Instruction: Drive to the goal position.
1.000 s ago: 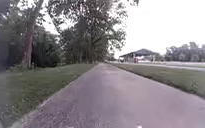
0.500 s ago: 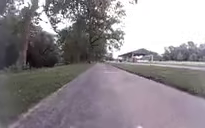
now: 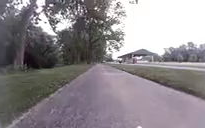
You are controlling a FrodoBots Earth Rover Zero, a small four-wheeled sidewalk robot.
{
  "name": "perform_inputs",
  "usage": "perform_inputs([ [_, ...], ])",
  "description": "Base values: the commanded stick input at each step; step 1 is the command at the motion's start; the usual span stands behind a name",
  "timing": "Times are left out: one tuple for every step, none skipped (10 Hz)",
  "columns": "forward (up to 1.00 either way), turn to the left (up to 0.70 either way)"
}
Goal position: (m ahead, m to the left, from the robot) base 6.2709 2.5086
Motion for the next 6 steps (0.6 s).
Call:
perform_inputs([
  [0.7, 0.0],
  [0.7, 0.0],
  [0.7, 0.0],
  [0.7, 0.0],
  [0.7, 0.0],
  [0.7, 0.0],
])
